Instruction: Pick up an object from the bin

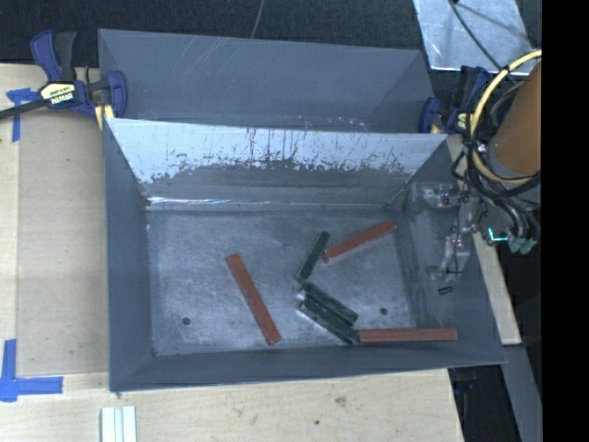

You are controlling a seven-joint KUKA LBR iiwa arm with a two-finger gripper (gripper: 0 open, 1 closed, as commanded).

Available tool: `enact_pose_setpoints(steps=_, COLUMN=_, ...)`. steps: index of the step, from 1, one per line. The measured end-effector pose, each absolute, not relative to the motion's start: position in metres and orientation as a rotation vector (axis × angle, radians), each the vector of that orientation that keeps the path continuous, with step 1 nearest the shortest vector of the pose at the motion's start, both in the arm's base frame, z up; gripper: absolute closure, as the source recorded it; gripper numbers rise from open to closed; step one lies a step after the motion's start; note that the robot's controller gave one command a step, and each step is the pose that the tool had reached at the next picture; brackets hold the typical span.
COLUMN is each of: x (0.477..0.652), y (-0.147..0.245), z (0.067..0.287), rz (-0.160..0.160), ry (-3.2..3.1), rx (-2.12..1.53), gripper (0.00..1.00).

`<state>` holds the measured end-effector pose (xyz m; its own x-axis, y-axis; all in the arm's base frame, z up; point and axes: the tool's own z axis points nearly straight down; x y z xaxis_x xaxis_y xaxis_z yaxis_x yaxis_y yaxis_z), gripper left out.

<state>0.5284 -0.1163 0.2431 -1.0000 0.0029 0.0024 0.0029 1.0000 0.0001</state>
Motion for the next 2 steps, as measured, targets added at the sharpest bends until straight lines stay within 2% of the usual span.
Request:
enact_pose_setpoints(steps=1, x=0.530, y=-0.116, z=0.246, rz=0.002, ry=-3.146, rx=-0.001, gripper=0.00)
enact_pose_setpoints(steps=2, x=0.560, y=-0.078, z=0.195, rz=0.002, ry=-3.145, rx=0.229, gripper=0.00)
